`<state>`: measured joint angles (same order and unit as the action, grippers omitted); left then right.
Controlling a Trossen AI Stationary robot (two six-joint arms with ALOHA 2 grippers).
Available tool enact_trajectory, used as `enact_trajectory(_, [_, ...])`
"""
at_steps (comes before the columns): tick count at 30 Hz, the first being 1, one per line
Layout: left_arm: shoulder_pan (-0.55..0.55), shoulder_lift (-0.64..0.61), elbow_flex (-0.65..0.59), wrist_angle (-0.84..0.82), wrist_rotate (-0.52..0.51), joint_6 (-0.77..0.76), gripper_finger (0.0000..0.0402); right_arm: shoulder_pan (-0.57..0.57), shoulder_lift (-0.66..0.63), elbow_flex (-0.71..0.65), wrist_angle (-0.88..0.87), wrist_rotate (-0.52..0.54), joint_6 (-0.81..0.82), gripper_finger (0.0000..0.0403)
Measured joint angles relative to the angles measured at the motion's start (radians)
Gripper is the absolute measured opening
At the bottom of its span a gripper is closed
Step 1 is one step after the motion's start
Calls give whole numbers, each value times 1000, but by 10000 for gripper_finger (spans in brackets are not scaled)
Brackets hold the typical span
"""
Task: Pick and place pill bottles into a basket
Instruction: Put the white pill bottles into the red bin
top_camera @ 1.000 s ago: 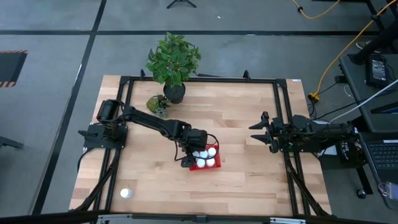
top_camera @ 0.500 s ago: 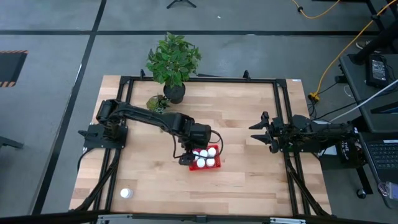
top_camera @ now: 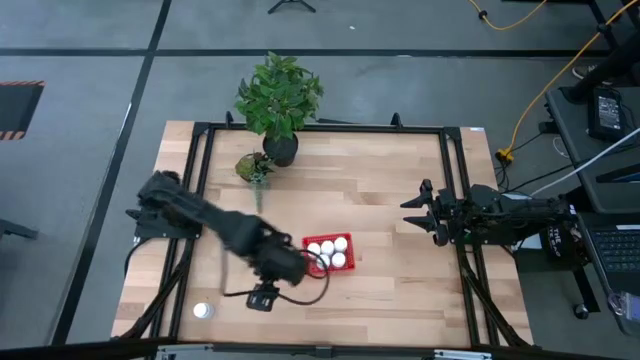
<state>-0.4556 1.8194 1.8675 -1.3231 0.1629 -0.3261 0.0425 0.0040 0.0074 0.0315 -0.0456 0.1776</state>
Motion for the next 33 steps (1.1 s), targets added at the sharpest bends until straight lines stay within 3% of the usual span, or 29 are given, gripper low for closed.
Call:
enact_trajectory(6, [-141,-188,-18,-16,-398,-298,245,0,0,0,0,0,-1,194])
enact_trajectory(9, [-219,-295,-99,-14,-501,-453,245,0,0,0,0,0,0,194])
enact_trajectory(18, [-465,-487,-456,37,-536,-856,245,0,0,0,0,0,0,194])
enact_trajectory(29, [-798,-479,-762,359,-517,-1107,245,0,0,0,0,0,0,194])
enact_trajectory(33, [-901,-479,-838,381,-538,-1245,245,0,0,0,0,0,0,194])
